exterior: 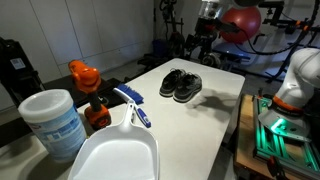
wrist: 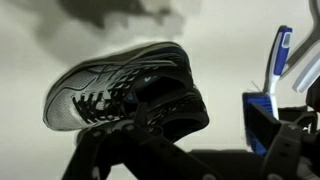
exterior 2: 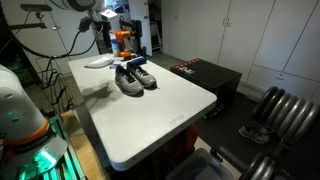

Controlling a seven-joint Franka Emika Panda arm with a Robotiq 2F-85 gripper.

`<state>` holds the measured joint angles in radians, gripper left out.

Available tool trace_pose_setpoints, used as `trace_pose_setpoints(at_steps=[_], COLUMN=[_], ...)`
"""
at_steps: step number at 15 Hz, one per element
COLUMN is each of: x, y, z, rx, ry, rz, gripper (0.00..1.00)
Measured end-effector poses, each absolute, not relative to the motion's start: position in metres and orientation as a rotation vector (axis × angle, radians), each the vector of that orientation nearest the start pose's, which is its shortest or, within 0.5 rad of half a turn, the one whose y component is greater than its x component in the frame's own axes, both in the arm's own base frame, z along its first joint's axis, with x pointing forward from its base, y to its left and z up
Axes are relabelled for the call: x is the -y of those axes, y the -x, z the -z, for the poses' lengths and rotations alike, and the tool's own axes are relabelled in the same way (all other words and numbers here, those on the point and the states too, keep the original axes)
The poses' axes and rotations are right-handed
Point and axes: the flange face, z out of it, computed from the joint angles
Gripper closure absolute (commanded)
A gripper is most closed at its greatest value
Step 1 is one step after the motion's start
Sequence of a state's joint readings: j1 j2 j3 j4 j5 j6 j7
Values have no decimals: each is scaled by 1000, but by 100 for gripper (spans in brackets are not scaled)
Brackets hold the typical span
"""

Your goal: Turn the shoes anticlockwise

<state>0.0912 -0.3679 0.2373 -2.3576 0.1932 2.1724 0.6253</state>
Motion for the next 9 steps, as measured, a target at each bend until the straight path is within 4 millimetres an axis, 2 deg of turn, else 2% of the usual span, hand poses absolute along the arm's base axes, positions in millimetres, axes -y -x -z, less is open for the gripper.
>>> trace_pose_setpoints(at_steps=[4,9], x=[-170,-180], y=[-453,-481], z=[-477,-452], rx=[-899,-1285], ry=[2869,2772], rz=[119,37], gripper=[0,0])
